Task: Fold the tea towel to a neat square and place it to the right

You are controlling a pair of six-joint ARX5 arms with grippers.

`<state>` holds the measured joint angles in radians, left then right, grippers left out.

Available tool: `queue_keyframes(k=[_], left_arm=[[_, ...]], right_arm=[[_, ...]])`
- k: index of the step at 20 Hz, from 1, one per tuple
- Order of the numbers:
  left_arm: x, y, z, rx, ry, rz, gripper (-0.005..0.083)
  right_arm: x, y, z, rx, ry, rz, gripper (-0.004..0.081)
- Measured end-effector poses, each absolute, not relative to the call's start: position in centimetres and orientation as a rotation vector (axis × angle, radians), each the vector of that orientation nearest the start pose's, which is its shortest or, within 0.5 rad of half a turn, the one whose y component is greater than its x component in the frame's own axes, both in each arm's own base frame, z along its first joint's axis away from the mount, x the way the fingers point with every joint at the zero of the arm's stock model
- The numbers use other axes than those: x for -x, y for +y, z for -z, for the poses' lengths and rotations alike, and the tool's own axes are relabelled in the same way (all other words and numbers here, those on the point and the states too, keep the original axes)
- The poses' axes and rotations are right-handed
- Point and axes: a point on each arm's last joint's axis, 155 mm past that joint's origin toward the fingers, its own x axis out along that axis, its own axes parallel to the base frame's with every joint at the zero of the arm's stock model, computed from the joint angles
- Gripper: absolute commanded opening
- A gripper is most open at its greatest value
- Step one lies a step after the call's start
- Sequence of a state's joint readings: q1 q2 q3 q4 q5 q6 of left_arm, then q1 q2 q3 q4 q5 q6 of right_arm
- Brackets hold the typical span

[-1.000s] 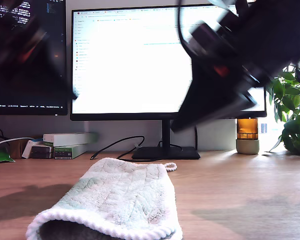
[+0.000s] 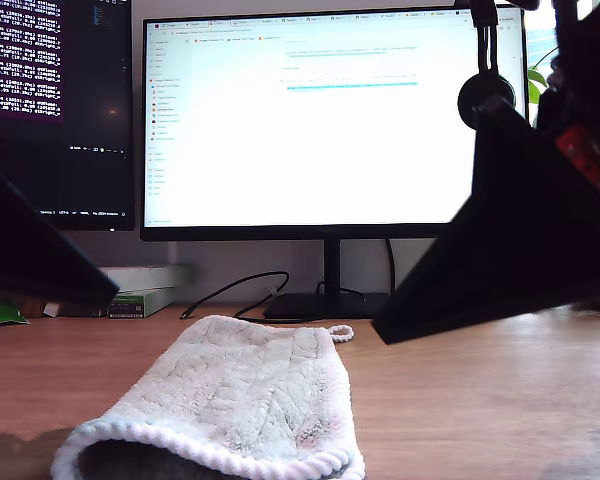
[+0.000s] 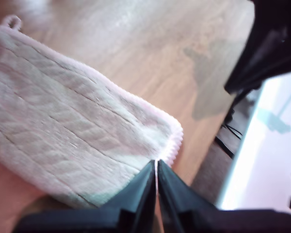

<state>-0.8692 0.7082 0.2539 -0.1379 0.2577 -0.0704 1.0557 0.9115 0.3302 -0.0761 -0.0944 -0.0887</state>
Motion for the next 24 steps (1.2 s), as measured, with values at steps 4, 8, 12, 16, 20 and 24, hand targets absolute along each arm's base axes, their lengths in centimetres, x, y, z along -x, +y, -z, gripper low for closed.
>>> queue_keyframes(k=[4,8,12,16,20,24], left_arm=[[-13.2,-23.5,-7.8,-0.149,0.659,1.084,0.0219],[-13.0,-23.9,-8.2,-0.239,0.582,1.133,0.0417],[-13.4,-23.0,-7.1,-0.527,0.466,1.158,0.0481],[-13.4,-21.4,-5.6,-0.729,0.455,1.162,0.0483],[-13.4,-20.8,-4.2,-0.873,0.452,1.194,0.0504],[-14.3,-20.7,-3.0,-1.020,0.422,1.200,0.0504]], right_arm=[[-12.9,26.6,-7.6,0.525,0.484,-1.186,0.0172],[-12.8,26.5,-6.9,0.716,0.391,-1.250,0.0295],[-12.9,26.2,-5.2,0.895,0.341,-1.298,0.0336],[-13.1,26.6,-5.0,0.941,0.304,-1.312,0.0353],[-13.4,27.1,-4.1,0.949,0.314,-1.316,0.0353],[-14.3,27.3,-3.8,0.966,0.307,-1.277,0.0353]])
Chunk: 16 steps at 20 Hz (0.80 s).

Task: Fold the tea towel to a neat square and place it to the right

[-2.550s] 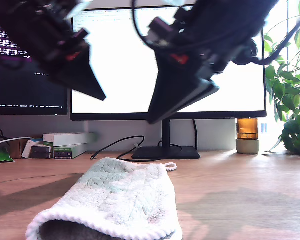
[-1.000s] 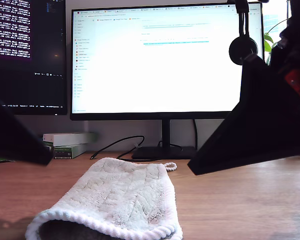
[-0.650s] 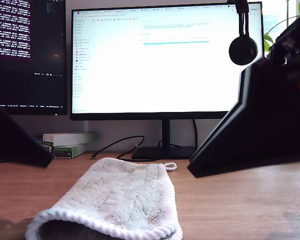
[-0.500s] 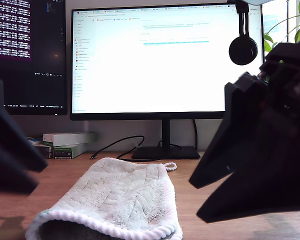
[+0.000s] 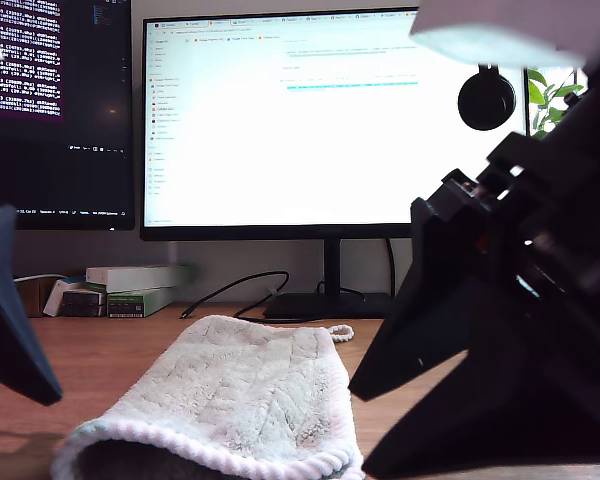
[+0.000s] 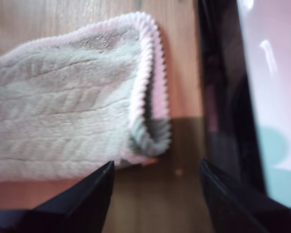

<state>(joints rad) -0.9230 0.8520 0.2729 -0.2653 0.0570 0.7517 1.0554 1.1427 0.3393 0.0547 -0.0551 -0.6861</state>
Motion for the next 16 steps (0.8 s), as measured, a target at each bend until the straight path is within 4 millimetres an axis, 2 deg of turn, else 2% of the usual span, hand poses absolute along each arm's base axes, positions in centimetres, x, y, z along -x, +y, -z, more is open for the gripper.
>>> queue_keyframes(k=[5,10,11,16], left_arm=[[-15.1,-21.4,-1.7,-1.141,0.372,1.240,0.0503],[-16.5,-23.0,-1.8,-1.207,0.301,1.246,0.0496],[-16.7,-23.2,-1.9,-1.215,0.285,1.245,0.0477],[-16.9,-23.5,-1.6,-1.257,0.263,1.263,0.0223]], right_arm=[[-14.6,27.2,-3.8,0.970,0.305,-1.262,0.0353],[-14.6,27.2,-3.8,0.970,0.305,-1.262,0.0353],[-14.6,27.2,-3.8,0.970,0.305,-1.262,0.0353],[-14.6,27.2,-3.8,0.970,0.305,-1.262,0.0353]])
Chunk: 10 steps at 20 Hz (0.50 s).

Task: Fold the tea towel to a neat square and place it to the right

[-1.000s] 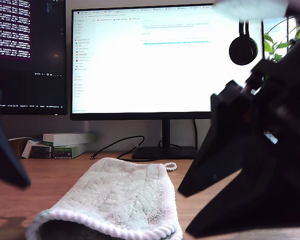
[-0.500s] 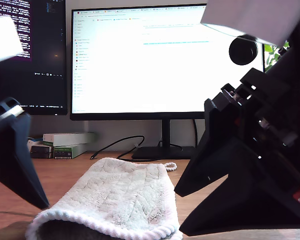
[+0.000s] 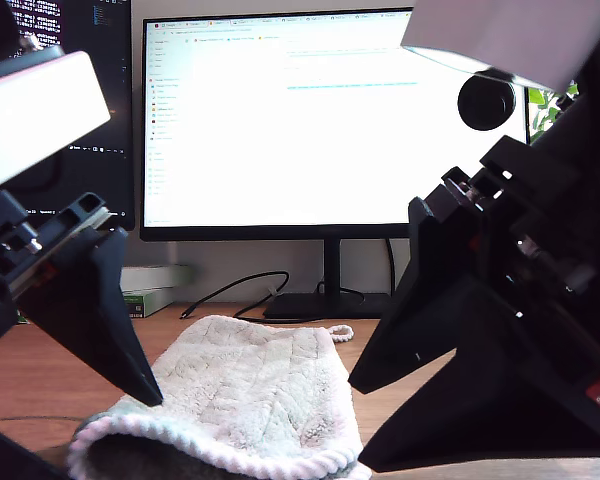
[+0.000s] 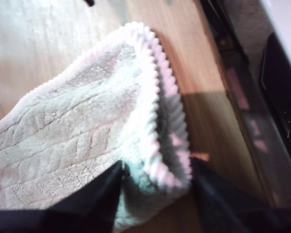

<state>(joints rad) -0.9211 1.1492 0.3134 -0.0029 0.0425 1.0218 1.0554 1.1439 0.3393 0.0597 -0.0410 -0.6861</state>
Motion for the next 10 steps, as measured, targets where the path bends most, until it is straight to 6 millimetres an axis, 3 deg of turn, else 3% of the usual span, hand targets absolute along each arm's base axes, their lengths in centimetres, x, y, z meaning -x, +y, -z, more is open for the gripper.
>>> queue_keyframes(k=[8,10], left_arm=[[-17.8,-22.1,-1.3,-1.314,0.304,1.189,0.0156],[-17.7,-21.9,-1.7,-1.312,0.298,1.184,0.0066]], right_arm=[[-14.9,27.9,-4.7,0.946,0.263,-1.251,0.0353],[-14.9,27.9,-4.7,0.946,0.263,-1.251,0.0353]])
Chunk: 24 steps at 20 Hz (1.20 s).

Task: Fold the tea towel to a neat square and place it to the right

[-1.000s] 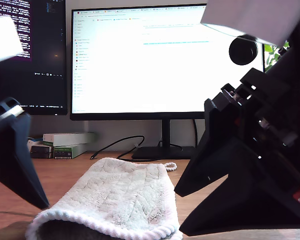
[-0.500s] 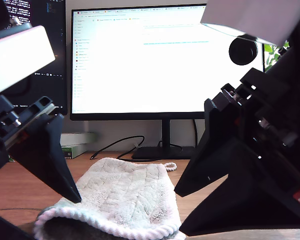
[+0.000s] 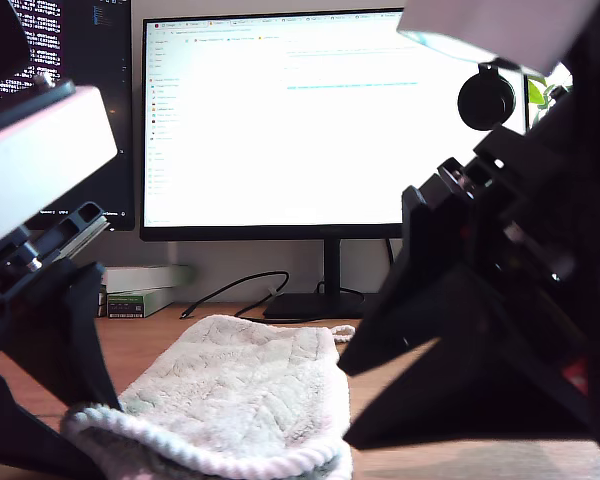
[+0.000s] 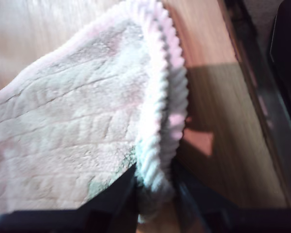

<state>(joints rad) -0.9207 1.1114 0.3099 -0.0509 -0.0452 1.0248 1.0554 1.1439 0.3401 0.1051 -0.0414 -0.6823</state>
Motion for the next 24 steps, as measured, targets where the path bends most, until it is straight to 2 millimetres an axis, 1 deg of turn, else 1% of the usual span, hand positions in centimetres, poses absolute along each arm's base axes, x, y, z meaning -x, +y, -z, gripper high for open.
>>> queue_keyframes(k=[1,2,3,6,9,10,12,14,16,18,20,24], left_arm=[[-17.7,-21.9,-2.0,-1.309,0.290,1.181,0.0015],[-17.7,-21.9,-2.3,-1.307,0.285,1.179,-0.0014],[-17.6,-22.0,-2.7,-1.303,0.275,1.179,-0.0024],[-17.6,-23.5,-5.0,-1.250,0.214,1.208,-0.0024],[-16.7,-25.0,-6.9,-1.136,0.237,1.266,-0.0024],[-16.5,-25.2,-7.0,-1.114,0.245,1.279,-0.0024],[-15.5,-25.2,-6.6,-1.074,0.290,1.318,-0.0024],[-14.7,-25.0,-6.2,-1.032,0.343,1.343,-0.0024],[-14.9,-25.2,-6.7,-1.008,0.348,1.336,-0.0024],[-15.1,-25.6,-7.3,-0.973,0.354,1.324,-0.0024],[-15.0,-25.8,-7.5,-0.938,0.368,1.323,-0.0024],[-14.2,-26.1,-7.6,-0.851,0.415,1.343,-0.0024]], right_arm=[[-15.0,27.9,-4.8,0.946,0.261,-1.251,0.0353],[-15.0,28.0,-4.8,0.944,0.257,-1.250,0.0353],[-15.0,28.1,-5.0,0.939,0.249,-1.249,0.0353],[-15.3,28.8,-6.0,0.901,0.214,-1.237,0.0374],[-15.7,29.4,-6.9,0.835,0.215,-1.218,0.0380],[-15.7,29.5,-7.1,0.818,0.219,-1.215,0.0391],[-15.6,29.9,-7.6,0.793,0.219,-1.215,0.0394],[-15.1,30.3,-7.8,0.773,0.222,-1.228,0.0394],[-14.6,30.5,-7.7,0.747,0.238,-1.238,0.0400],[-13.9,30.8,-7.4,0.730,0.263,-1.253,0.0408],[-13.1,31.1,-6.8,0.741,0.274,-1.273,0.0408],[-13.8,30.6,-5.4,0.768,0.326,-1.217,0.0408]])
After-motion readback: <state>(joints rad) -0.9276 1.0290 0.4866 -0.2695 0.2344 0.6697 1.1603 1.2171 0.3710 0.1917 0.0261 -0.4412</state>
